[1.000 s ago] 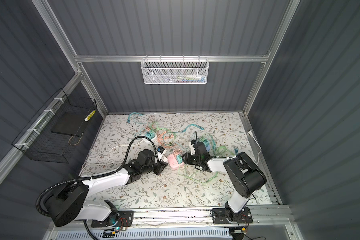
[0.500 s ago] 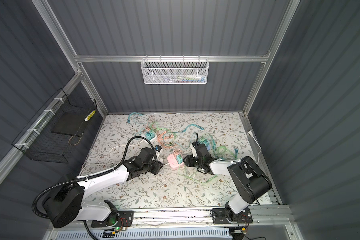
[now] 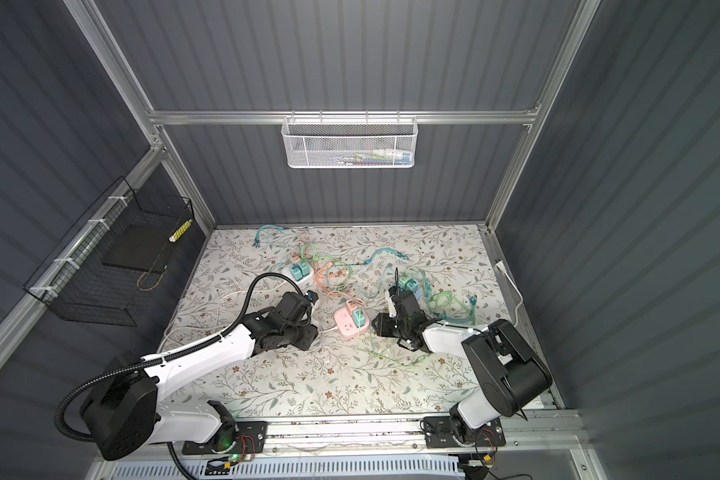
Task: Pull the plug off the socket
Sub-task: 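Lift the white charger away with the left gripper while the right gripper opens and withdraws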
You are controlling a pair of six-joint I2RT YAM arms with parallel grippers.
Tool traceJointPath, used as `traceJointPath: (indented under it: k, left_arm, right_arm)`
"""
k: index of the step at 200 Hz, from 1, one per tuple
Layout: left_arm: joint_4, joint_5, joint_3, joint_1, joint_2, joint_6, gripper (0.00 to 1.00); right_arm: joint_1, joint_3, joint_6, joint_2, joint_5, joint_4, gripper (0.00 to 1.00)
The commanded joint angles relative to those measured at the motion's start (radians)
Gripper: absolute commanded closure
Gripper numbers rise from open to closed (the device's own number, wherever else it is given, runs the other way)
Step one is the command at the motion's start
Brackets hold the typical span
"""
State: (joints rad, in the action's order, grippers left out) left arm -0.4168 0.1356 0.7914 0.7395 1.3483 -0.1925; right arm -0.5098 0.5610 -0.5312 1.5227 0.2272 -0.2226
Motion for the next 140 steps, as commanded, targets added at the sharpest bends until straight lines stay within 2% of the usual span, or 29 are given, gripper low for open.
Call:
traceJointPath:
  k: [1,61,140]
  left_arm:
    - [-0.072,0.011,0.044,-0.009,0.008,0.004,0.80]
    - [-0.116,-0.075,0.119,-0.023,0.123,0.046,0.78]
    - [-0.212,-0.096,0.195,-0.025,0.223,0.126,0.77]
  right_arm:
    - [0.003,-0.011,0.021,-0.039,-0.028,0.028,0.60]
    - [-0.009,-0.055,0.053,-0.124,-0.027,-0.024,0.56]
    - [-0.019,-0.085,0.083,-0.177,-0.017,-0.047,0.50]
